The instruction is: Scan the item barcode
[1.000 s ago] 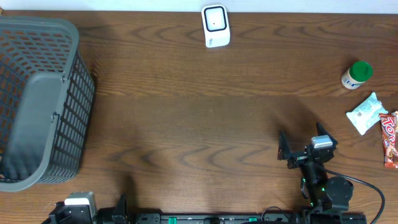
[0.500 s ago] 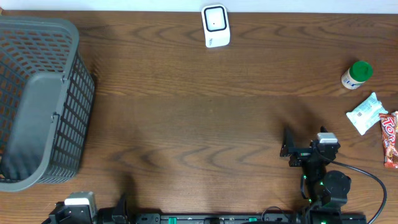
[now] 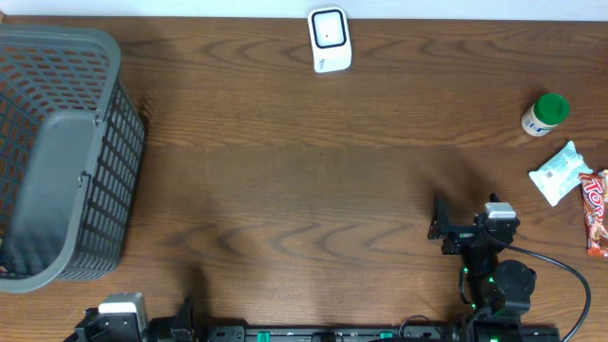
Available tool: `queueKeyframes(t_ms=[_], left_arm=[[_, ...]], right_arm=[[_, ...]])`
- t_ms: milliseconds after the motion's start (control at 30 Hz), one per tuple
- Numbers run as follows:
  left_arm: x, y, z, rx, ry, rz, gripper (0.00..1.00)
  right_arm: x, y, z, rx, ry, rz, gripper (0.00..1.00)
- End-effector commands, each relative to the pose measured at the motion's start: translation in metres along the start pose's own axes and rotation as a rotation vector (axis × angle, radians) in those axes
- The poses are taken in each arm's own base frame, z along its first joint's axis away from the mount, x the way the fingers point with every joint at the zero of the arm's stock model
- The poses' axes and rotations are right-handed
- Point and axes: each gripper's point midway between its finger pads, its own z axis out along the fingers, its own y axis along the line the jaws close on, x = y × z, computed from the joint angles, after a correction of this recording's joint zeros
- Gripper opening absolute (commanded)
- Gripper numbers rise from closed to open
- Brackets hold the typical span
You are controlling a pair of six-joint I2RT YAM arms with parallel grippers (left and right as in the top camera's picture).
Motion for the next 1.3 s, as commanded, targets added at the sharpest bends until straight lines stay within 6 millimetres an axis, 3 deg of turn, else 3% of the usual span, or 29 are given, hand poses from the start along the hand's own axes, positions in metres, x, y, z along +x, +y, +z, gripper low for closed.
queueKeyframes(t_ms=[0,833,1000,1067,1267], left_arm=[[-0.001,-0.002,-0.001,0.006,-0.008,0.015,0.98],[-0.001,-0.002,-0.001,0.007,-0.008,0.015,0.98],[-0.001,-0.002,-0.001,0.006,-0.008,0.015,0.98],[-0.001,-0.002,-0.001,0.006,-0.008,0.015,0.98],[-0.001,-0.002,-0.001,0.006,-0.008,0.015,0.98]], right_arm=[[0.002,-0.001,0.000,0.007,0.008,0.013,0.99],[0.002,-0.001,0.000,0.007,0.008,0.013,0.99],[-0.010,0.002,-0.003,-0.006,-0.046,0.006,0.99],[-0.024,0.003,-0.008,-0.009,-0.111,-0.001,0.99],[-0.020,0.005,-0.007,-0.014,-0.095,0.000,0.99]])
